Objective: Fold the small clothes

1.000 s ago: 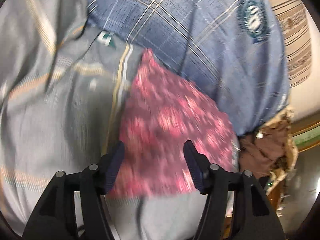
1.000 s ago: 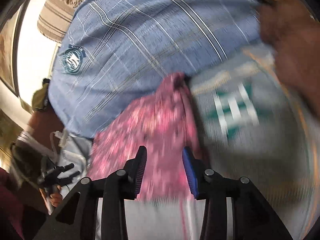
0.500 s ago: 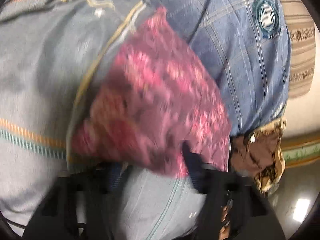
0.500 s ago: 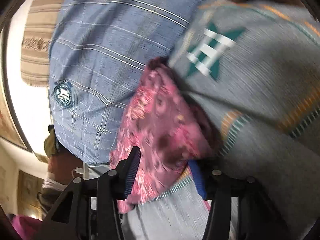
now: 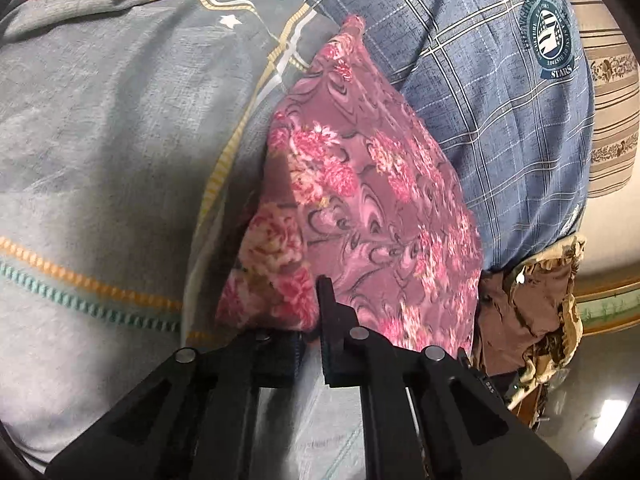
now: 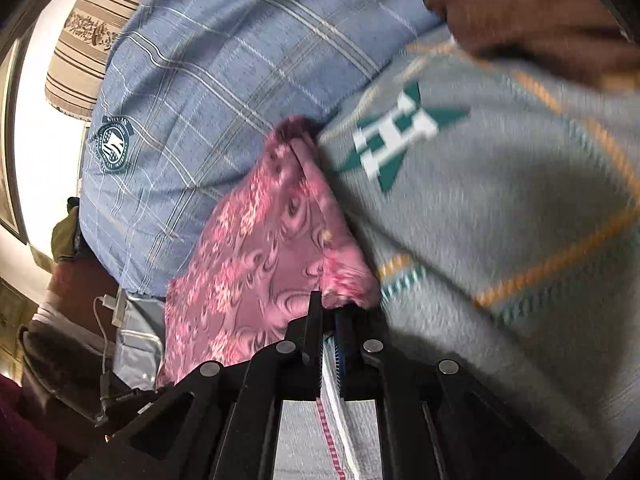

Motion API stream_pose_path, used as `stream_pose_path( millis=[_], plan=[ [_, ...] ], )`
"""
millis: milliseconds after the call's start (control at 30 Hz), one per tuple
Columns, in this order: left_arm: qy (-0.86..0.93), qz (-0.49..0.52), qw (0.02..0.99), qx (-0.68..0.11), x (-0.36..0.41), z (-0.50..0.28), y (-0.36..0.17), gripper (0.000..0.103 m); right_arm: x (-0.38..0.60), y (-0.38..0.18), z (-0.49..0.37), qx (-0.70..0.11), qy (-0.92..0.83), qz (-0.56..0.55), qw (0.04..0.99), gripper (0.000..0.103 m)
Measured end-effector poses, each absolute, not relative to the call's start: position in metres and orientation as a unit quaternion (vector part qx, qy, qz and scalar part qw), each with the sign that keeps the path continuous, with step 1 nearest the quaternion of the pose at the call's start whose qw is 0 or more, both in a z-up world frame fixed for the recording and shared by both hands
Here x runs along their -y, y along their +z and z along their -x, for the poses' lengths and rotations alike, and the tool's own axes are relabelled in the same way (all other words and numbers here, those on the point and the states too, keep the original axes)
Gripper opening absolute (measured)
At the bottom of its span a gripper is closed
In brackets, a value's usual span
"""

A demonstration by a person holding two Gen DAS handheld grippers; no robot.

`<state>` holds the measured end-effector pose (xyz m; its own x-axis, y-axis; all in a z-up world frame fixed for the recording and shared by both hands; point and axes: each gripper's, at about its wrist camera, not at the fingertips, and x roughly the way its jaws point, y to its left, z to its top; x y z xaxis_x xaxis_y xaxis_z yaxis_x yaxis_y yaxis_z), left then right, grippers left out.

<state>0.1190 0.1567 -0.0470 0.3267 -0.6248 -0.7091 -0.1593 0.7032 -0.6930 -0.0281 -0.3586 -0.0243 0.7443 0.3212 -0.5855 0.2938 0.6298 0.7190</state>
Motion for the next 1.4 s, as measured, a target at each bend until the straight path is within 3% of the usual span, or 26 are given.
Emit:
stream_pose_path(
  millis=[100, 167, 233, 300, 433, 567, 667, 733, 900, 1100, 1233, 1400],
  plan=[
    [-0.193, 0.329, 0.738, -0.557, -0.168, -0.106, -0.029, 0.010, 0.359, -0.009, 0.038, -0.367, -0.011, -0.420, 0.830, 0.013],
    [-0.222, 0.319, 0.750, -0.535, -0.177, -0.093, -0.007, 0.019, 0.363, 0.007, 0.048, -0.350, -0.026, -0.412, 0.841, 0.014],
    [-0.231, 0.308, 0.774, -0.503, -0.180, -0.093, 0.017, 0.046, 0.368, 0.028, 0.053, -0.319, -0.039, -0.396, 0.860, 0.018],
    [-0.219, 0.282, 0.809, -0.466, -0.175, -0.109, 0.042, 0.057, 0.364, 0.044, 0.039, -0.310, -0.030, -0.376, 0.873, 0.028],
    [-0.209, 0.274, 0.826, -0.447, -0.152, -0.166, 0.048, 0.057, 0.341, 0.053, -0.020, -0.324, 0.012, -0.342, 0.882, 0.028],
    [-0.173, 0.257, 0.817, -0.485, -0.131, -0.220, 0.011, 0.057, 0.326, 0.047, -0.071, -0.320, 0.022, -0.331, 0.887, 0.028],
    [-0.136, 0.251, 0.802, -0.525, -0.127, -0.233, -0.027, 0.056, 0.324, 0.025, -0.101, -0.344, -0.012, -0.310, 0.886, 0.029],
    [-0.134, 0.261, 0.816, -0.499, -0.135, -0.230, -0.031, 0.055, 0.327, -0.002, -0.113, -0.380, -0.030, -0.304, 0.873, 0.025],
    [-0.152, 0.264, 0.802, -0.514, -0.141, -0.232, -0.023, 0.055, 0.315, 0.010, -0.109, -0.378, -0.048, -0.259, 0.888, 0.026],
    [-0.163, 0.302, 0.773, -0.534, -0.173, -0.232, -0.009, 0.056, 0.246, 0.042, -0.086, -0.376, 0.005, -0.214, 0.902, 0.047],
    [-0.101, 0.255, 0.800, -0.534, -0.198, -0.229, 0.003, 0.056, 0.143, 0.048, -0.073, -0.401, 0.114, -0.130, 0.899, 0.050],
    [-0.104, 0.276, 0.795, -0.530, -0.225, -0.223, 0.006, 0.056, 0.023, 0.046, -0.050, -0.405, 0.228, -0.008, 0.886, 0.053]
  ],
)
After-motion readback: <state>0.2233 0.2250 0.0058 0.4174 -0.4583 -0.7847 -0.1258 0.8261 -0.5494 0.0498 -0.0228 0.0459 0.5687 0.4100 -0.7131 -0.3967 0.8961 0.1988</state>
